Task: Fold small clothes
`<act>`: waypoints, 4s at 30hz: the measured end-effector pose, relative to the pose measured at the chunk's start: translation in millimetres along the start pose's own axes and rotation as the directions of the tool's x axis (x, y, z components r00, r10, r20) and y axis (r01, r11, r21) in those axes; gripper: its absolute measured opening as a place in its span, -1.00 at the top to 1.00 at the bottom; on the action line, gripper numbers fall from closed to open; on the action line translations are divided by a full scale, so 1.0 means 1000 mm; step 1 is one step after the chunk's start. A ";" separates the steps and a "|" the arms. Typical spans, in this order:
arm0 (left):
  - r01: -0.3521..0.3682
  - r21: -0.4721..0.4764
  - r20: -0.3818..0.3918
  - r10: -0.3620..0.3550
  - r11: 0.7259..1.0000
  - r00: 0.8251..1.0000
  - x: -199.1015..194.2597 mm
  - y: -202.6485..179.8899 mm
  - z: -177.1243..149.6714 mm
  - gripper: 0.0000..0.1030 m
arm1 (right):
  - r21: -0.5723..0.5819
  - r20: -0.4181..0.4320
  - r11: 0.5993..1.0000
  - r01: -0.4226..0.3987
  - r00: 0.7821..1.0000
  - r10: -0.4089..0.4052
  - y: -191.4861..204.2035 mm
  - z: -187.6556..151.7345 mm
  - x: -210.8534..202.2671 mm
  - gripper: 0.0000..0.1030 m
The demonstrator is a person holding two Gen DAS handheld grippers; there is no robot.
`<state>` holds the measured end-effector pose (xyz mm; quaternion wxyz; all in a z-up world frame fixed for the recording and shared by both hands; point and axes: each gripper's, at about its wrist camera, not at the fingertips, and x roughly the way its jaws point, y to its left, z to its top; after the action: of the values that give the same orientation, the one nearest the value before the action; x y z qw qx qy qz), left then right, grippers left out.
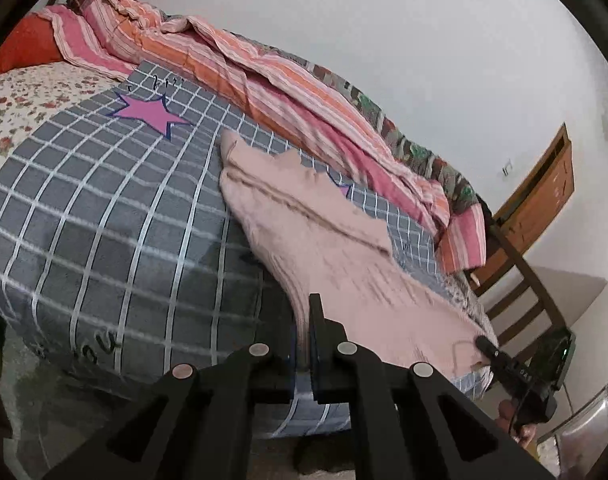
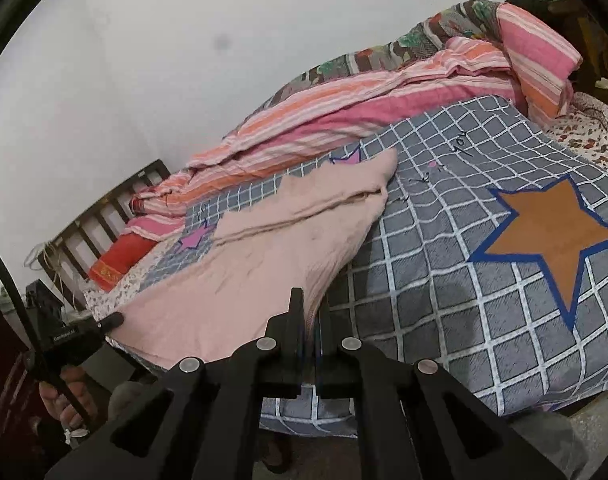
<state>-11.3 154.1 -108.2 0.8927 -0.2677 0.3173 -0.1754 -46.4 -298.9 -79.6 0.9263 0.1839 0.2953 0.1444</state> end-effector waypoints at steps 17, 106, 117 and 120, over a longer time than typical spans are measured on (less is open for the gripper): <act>-0.143 -0.041 0.027 0.145 0.989 0.989 0.106 -0.013 0.135 0.88 | 0.236 0.014 0.972 -0.015 1.000 0.012 -0.017 0.113 0.107 0.92; -0.150 -0.176 0.008 0.154 0.973 0.988 0.209 0.045 0.098 -0.06 | 0.204 -0.150 0.976 0.076 0.988 -0.045 -0.060 0.089 0.235 -0.01; -0.139 -0.198 0.027 0.147 0.970 0.989 0.197 0.052 0.096 0.78 | 0.162 -0.105 0.985 0.067 0.993 -0.051 -0.060 0.091 0.223 0.84; -0.138 -0.178 0.023 0.145 0.974 0.989 0.186 0.048 0.086 0.78 | 0.160 -0.097 0.985 0.060 0.994 -0.044 -0.061 0.087 0.214 0.84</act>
<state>189.3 134.2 -168.3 0.8813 -0.3252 0.3338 -0.0779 183.2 -295.4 -145.0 0.8969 0.2441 0.3537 0.1041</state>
